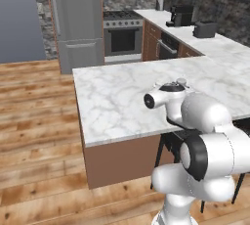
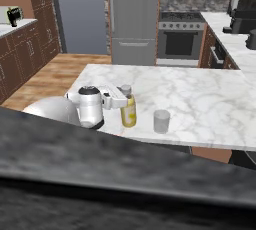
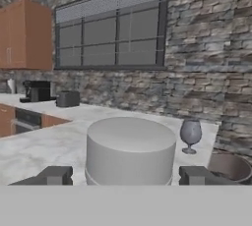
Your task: There is a wine glass and glass cup on the dining counter. Place the wine bottle next to the wine glass and the juice bottle next to the glass cup.
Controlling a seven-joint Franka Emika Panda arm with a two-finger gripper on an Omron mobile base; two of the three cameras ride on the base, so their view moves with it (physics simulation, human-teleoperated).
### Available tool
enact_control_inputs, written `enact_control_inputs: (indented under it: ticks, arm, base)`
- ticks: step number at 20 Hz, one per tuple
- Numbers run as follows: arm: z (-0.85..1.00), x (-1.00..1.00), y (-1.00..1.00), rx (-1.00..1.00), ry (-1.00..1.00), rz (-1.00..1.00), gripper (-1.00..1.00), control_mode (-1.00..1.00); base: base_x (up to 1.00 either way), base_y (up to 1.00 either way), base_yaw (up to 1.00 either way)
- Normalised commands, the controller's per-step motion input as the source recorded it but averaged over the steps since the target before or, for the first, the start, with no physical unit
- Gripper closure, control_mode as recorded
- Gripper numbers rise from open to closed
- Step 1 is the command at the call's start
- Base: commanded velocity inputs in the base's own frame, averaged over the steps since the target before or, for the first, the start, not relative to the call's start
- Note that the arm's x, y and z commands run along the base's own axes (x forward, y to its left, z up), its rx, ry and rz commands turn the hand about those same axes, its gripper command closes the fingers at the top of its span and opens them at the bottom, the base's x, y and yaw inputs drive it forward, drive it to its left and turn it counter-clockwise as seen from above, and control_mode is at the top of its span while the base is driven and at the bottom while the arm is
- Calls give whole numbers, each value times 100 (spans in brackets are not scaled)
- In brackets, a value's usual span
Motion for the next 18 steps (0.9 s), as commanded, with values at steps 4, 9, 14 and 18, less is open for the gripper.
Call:
enact_control_inputs:
  ticks: [4,9,14,18]
  arm:
    - [-27,22,-24,0,-8,-10,100,-100]
    - [-35,18,-14,0,-3,-9,100,-100]
    - [-20,19,-1,0,0,-9,100,-100]
    - [-14,18,-2,1,0,-7,100,-100]
  base:
    - [0,0,0]
    - [0,0,0]
    - [0,0,0]
    - [0,0,0]
